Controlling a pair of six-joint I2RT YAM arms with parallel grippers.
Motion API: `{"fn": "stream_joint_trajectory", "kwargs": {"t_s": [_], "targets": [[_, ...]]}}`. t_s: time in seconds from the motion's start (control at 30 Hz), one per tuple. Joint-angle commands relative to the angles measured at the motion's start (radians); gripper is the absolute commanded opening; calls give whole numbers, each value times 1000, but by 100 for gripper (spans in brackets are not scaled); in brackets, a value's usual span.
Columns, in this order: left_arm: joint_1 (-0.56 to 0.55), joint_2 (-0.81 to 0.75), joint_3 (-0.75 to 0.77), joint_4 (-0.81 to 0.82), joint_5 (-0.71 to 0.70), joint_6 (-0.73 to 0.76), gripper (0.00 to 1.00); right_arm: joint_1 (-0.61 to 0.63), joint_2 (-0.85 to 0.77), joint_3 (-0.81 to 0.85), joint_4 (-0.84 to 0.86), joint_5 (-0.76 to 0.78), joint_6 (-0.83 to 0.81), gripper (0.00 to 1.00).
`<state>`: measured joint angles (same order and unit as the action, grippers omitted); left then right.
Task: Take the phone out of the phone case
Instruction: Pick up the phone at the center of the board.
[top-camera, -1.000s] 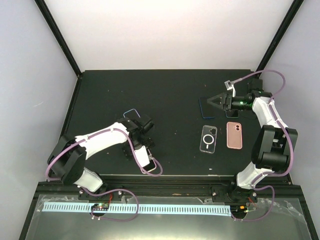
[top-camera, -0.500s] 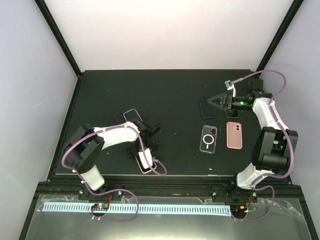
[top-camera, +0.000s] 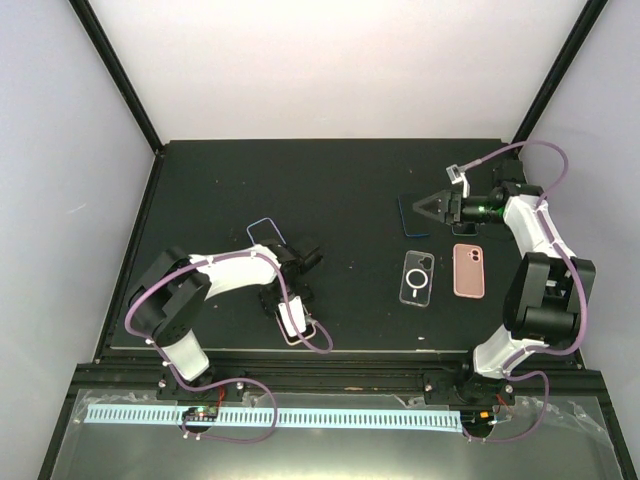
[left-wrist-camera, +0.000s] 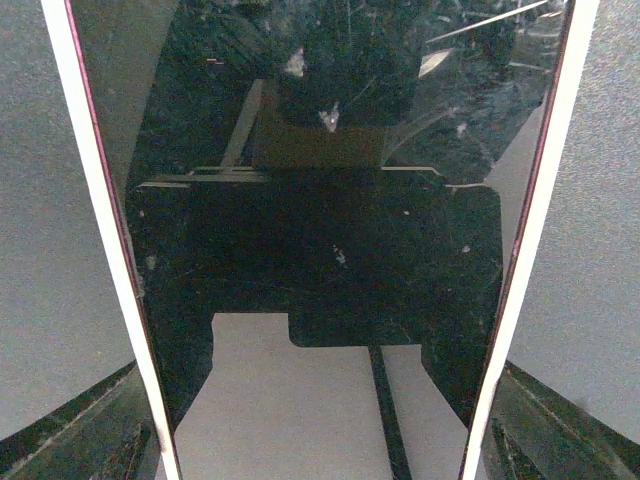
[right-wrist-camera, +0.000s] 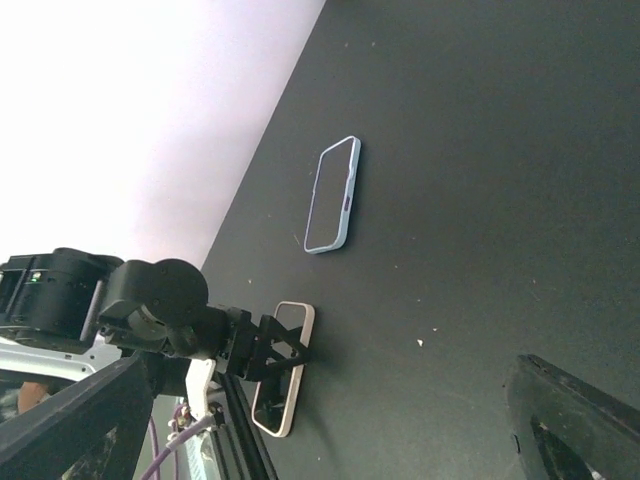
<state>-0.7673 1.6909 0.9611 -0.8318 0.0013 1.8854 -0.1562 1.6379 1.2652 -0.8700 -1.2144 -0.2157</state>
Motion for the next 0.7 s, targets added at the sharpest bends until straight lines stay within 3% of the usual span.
{"fn": "stream_joint_trajectory", "kwargs": {"t_s": [0.0,0.23,0.43,0.67], "targets": [[4,13,-29,5,-29,23,60,46,-27,-24,27,63,-6,97],[-3,-159,-58,54,-24,61,53,160,-30,-42,23,93,2,93],[13,-255,-5,33,-26,35,50,226,-128,-153,193,65,111,93],[15,-358,12,74,-29,60,48,378,-117,-175,176,75,68,85]]}}
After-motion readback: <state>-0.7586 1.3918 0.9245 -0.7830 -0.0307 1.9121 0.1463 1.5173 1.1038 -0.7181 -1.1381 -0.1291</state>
